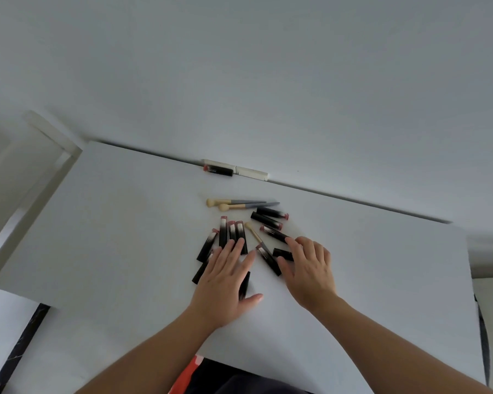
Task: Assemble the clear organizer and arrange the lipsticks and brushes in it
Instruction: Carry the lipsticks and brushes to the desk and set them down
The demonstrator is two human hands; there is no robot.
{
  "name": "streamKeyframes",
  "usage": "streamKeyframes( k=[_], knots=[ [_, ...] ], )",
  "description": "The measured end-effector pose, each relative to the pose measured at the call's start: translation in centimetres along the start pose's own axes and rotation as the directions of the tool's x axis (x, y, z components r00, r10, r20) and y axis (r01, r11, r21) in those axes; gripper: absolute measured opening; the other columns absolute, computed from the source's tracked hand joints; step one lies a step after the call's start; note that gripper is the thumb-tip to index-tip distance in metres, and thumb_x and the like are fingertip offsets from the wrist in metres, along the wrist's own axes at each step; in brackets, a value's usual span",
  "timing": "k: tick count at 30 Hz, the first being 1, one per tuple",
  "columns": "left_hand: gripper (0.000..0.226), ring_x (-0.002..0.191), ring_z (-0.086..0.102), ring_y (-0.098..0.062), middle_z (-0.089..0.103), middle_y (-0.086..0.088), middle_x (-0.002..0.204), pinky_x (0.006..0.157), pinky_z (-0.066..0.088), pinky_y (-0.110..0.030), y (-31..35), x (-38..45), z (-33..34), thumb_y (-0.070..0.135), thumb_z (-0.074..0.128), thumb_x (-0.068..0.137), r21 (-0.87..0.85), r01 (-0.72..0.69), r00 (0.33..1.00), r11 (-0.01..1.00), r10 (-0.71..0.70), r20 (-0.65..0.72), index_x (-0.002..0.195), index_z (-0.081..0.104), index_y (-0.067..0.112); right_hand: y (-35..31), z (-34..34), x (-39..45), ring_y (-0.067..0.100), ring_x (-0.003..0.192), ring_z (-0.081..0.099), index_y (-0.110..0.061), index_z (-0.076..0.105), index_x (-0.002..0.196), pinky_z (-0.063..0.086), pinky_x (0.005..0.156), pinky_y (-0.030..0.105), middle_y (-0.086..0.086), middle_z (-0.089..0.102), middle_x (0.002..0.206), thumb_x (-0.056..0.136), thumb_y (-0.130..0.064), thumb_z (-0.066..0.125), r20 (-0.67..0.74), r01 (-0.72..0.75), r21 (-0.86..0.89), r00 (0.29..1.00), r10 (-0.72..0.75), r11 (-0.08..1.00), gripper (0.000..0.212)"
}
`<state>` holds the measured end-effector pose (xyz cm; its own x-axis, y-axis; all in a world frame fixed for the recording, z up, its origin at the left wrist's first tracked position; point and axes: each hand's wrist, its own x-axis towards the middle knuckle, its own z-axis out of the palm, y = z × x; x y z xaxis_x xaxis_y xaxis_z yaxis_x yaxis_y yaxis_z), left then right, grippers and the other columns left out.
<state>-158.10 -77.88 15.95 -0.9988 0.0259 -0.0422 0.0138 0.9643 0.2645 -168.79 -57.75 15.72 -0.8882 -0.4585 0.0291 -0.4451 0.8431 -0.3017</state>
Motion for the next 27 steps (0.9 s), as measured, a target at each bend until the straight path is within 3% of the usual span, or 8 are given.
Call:
streamKeyframes(
  k=[3, 10, 14, 18, 22, 24, 27],
  knots=[
    [0.081, 0.155, 0.017, -0.027, 0.026, -0.010, 0.165, 0.126, 0.000, -0.037, 0.2, 0.8, 0.0, 0.068, 0.050, 0.090, 0.023, 0.005, 0.999, 1.000, -0.004, -0.044, 0.155, 0.038, 0.022, 0.1, 0.3, -0.2, 0.031, 0.111, 0.053, -0.015, 0.056, 0.134, 0.042, 0.100, 0.047, 0.005, 0.058, 0.123, 0.095, -0.039, 0.063, -0.024, -0.001, 0.016, 1.000, 0.002, 1.000, 0.047],
    [0.060, 0.143, 0.045, -0.031, 0.047, -0.013, 0.154, 0.116, 0.036, -0.051, -0.3, 2.4, 0.2, 0.053, 0.050, 0.097, 0.041, -0.010, 0.985, 0.999, 0.017, -0.173, 0.142, 0.056, 0.015, 0.4, 0.6, -0.2, 0.027, 0.114, 0.046, -0.021, 0.048, 0.137, 0.038, 0.102, 0.044, 0.002, 0.054, 0.126, 0.097, -0.048, 0.043, -0.034, -0.025, 0.104, 0.999, 0.029, 0.994, 0.049],
    [0.057, 0.139, 0.049, -0.032, 0.053, -0.013, 0.149, 0.117, 0.035, -0.052, -0.5, 2.9, -0.9, 0.049, 0.050, 0.098, -0.022, 0.023, 0.974, 0.999, -0.028, -0.224, 0.138, 0.060, 0.010, 0.4, -0.6, -0.2, 0.023, 0.120, 0.045, -0.024, 0.048, 0.136, 0.037, 0.105, 0.041, 0.000, 0.053, 0.130, 0.097, -0.049, 0.040, 0.043, -0.080, 0.199, 0.996, 0.073, 0.977, 0.047],
    [0.057, 0.143, 0.044, -0.026, 0.050, -0.008, 0.152, 0.116, 0.035, -0.049, -0.7, 3.8, -3.5, 0.047, 0.041, 0.101, -0.218, 0.089, 0.977, 0.972, -0.128, -0.172, 0.144, 0.053, 0.011, 1.1, -3.5, -1.0, 0.009, 0.114, 0.055, -0.027, 0.054, 0.131, 0.045, 0.094, 0.028, -0.008, 0.060, 0.122, 0.099, -0.045, 0.044, 0.041, -0.174, 0.363, 0.984, 0.171, 0.915, 0.038],
    [0.050, 0.135, 0.050, -0.014, 0.057, 0.001, 0.145, 0.110, 0.043, -0.038, -0.7, 4.3, -6.5, 0.041, 0.044, 0.103, -0.441, 0.084, 0.979, 0.894, -0.157, -0.131, 0.144, 0.052, 0.016, 2.2, -7.9, -3.3, -0.010, 0.101, 0.057, -0.044, 0.060, 0.119, 0.044, 0.075, 0.014, -0.029, 0.062, 0.112, 0.096, -0.042, 0.055, 0.050, -0.321, 0.529, 0.936, 0.348, 0.786, 0.024],
    [0.048, 0.131, 0.052, -0.006, 0.060, 0.011, 0.139, 0.107, 0.043, -0.030, -0.2, 4.2, -7.9, 0.045, 0.048, 0.098, -0.555, 0.120, 0.978, 0.823, -0.193, -0.075, 0.140, 0.057, 0.023, 3.2, -10.4, -5.3, -0.007, 0.098, 0.062, -0.048, 0.062, 0.112, 0.044, 0.076, 0.013, -0.030, 0.066, 0.109, 0.096, -0.035, 0.062, 0.053, -0.373, 0.618, 0.898, 0.437, 0.692, 0.021],
    [0.039, 0.112, 0.060, 0.010, 0.068, 0.027, 0.120, 0.094, 0.046, -0.018, 2.0, 3.6, -10.3, 0.057, 0.055, 0.085, -0.746, 0.194, 0.973, 0.637, -0.220, 0.066, 0.121, 0.066, 0.046, 4.7, -14.1, -9.3, -0.005, 0.100, 0.065, -0.046, 0.066, 0.112, 0.048, 0.081, 0.009, -0.029, 0.070, 0.108, 0.097, -0.030, 0.063, 0.025, -0.378, 0.747, 0.838, 0.545, 0.547, 0.022]
  ],
)
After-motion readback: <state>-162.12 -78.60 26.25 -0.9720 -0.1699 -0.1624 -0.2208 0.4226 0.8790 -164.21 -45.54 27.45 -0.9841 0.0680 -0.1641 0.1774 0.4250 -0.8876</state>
